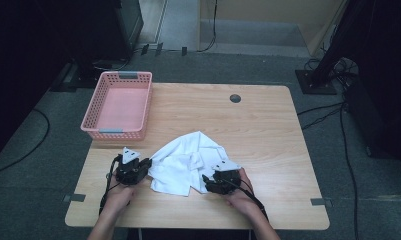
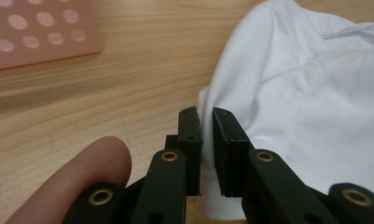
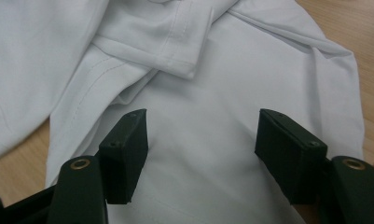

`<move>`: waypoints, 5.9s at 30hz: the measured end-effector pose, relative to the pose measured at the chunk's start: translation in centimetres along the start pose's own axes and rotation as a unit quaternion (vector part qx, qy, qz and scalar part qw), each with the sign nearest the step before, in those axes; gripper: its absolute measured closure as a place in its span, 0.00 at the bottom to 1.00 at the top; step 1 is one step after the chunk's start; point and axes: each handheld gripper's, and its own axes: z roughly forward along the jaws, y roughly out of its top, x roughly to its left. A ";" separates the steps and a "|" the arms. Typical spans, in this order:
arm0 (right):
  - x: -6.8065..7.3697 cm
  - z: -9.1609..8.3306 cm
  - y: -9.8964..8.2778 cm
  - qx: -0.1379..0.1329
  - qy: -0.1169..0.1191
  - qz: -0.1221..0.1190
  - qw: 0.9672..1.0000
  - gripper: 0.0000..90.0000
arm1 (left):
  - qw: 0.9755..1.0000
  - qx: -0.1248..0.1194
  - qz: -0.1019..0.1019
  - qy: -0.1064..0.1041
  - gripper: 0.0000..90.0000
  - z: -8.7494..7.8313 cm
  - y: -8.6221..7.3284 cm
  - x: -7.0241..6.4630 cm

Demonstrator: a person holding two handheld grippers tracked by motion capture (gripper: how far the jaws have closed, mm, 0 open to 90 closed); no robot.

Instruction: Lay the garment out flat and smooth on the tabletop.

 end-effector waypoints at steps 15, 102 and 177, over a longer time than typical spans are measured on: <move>-2.9 -3.7 -3.2 0.007 0.024 -0.023 0.999 0.37 | 1.000 -0.001 0.002 -0.023 0.82 -0.4 0.1 0.1; -4.5 -4.1 -0.2 -0.060 0.000 0.040 0.997 0.46 | 0.997 0.000 0.004 -0.079 0.76 -1.8 0.1 1.4; -4.3 -2.7 -0.6 -0.032 -0.018 0.047 0.998 0.50 | 0.991 0.075 0.101 -0.048 0.32 2.0 -1.1 -11.4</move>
